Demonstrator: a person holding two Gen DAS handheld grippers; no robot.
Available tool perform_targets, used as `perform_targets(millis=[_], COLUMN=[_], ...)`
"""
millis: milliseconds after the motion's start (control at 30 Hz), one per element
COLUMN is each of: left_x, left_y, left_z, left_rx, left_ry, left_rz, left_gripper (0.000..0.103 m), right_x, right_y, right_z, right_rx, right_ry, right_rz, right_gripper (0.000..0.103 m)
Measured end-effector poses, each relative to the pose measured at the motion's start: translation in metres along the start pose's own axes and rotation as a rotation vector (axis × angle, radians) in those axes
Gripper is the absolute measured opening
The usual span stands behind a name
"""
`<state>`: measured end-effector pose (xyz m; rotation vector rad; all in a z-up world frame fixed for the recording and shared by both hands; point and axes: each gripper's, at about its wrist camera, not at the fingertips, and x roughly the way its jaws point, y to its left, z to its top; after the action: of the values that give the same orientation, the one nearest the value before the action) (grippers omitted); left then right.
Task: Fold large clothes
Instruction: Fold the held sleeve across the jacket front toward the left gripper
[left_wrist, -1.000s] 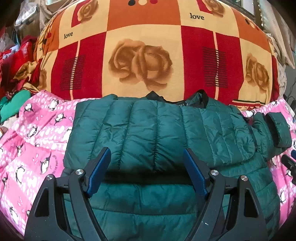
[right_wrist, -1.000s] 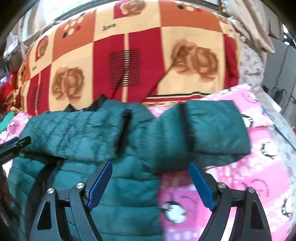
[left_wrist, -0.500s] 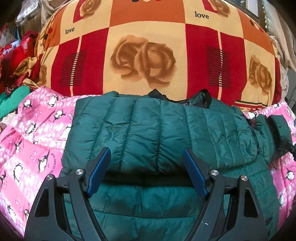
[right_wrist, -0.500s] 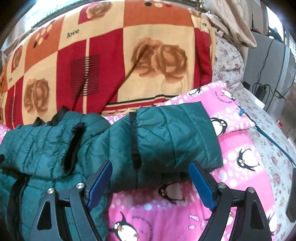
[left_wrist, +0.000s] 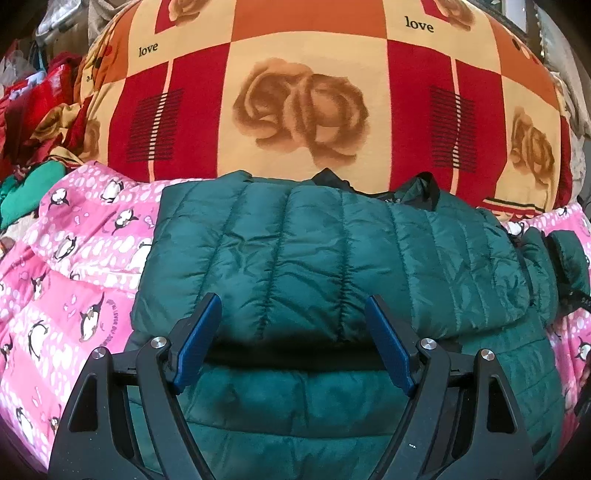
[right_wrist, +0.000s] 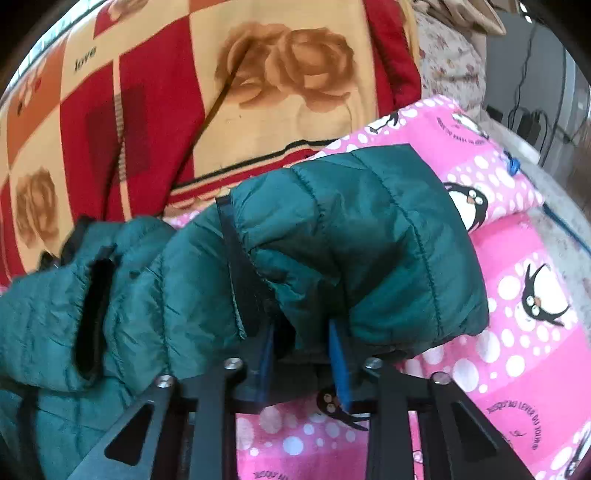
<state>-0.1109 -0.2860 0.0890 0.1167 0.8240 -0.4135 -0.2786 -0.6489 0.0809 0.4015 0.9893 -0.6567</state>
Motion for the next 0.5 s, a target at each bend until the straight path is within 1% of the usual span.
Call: perform_targets(millis=[100, 267, 367, 500], left_x=[-0.001, -0.004, -0.009, -0.013], left_y=[0.001, 0.003, 0.006, 0.011], left_z=[0.0, 0.002, 0.002, 0.004], left_rx=[0.001, -0.008, -0.011, -0.019], left_ry=[-0.004, -0.01, -0.019, -0.024], left_rz=[0.003, -0.001, 0.001, 0.005], left_gripper=[0.08, 0.08, 0.08, 0.08], right_x=[-0.016, -0.054, -0.071, -0.087], right_y=[-0.001, 0.007, 0.015, 0.038], right_z=[0.0, 0.001, 0.001, 0.005], right_rx=[0.006, -0.018, -0.023, -0.05], right_ry=[-0.022, -0.085, -0.099, -0.118], right_rz=[0.053, 0.134, 0.185, 0.24], right_gripper=[0.019, 0.018, 0.017, 0.017])
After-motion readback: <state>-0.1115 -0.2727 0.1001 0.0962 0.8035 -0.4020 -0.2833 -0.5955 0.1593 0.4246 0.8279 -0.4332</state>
